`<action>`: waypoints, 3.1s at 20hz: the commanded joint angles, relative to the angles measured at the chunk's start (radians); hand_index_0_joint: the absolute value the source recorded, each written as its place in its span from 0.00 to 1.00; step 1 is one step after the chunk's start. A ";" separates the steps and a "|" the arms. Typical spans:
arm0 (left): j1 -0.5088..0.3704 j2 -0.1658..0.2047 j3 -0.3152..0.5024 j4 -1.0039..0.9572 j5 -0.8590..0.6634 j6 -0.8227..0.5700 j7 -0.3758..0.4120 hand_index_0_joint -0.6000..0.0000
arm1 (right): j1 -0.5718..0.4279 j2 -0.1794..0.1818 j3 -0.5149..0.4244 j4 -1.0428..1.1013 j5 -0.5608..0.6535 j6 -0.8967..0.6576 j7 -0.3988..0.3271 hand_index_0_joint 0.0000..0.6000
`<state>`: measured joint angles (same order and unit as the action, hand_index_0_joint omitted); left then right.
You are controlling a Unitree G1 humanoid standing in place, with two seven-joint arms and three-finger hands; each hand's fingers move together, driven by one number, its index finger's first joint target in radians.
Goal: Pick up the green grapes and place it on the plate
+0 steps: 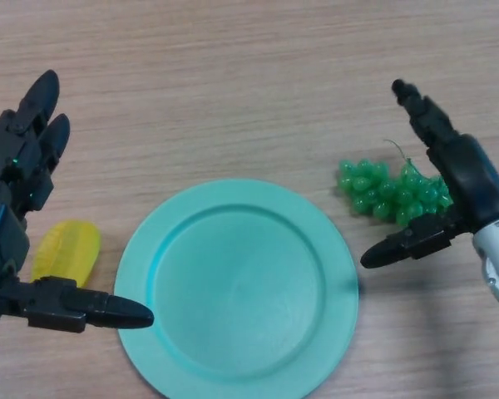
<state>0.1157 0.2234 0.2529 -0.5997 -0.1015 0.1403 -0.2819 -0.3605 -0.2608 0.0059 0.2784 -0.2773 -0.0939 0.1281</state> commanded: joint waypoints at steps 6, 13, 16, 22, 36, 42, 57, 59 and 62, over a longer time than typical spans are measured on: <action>0.022 -0.003 0.059 -0.092 -0.009 -0.168 0.026 1.00 | -0.152 -0.054 -0.015 0.213 -0.167 -0.275 -0.152 0.33; 0.069 -0.026 0.082 -0.095 -0.023 -0.198 0.007 1.00 | -0.250 -0.070 0.007 0.429 -0.415 -0.296 -0.305 1.00; 0.077 -0.032 0.092 -0.100 -0.032 -0.200 0.006 1.00 | -0.244 -0.067 -0.002 0.370 -0.388 -0.276 -0.280 1.00; 0.078 -0.033 0.102 -0.102 -0.030 -0.207 0.008 1.00 | -0.181 0.004 0.004 -0.094 -0.216 -0.018 -0.063 1.00; 0.049 -0.018 0.129 -0.061 -0.048 -0.207 0.001 1.00 | -0.139 0.071 0.492 -0.662 -0.108 0.612 -0.018 0.08; 0.007 0.019 0.150 -0.060 -0.057 -0.171 -0.007 1.00 | -0.110 0.071 0.338 -0.896 0.051 0.829 0.015 0.00; -0.056 0.049 0.099 -0.079 -0.035 -0.090 0.023 1.00 | 0.235 0.010 -0.060 -1.308 0.502 0.791 -0.107 0.00; -0.049 0.045 0.098 -0.097 -0.027 -0.087 0.023 1.00 | 0.262 0.010 -0.032 -1.320 0.475 0.771 -0.097 0.00; -0.038 0.035 0.100 -0.122 -0.033 -0.079 0.023 1.00 | 0.293 0.013 0.013 -1.325 0.437 0.739 -0.094 0.00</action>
<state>0.0872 0.2320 0.3140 -0.6614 -0.1093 0.1344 -0.2943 -0.0477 -0.2338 0.0519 -0.9893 0.1813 0.8061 0.0363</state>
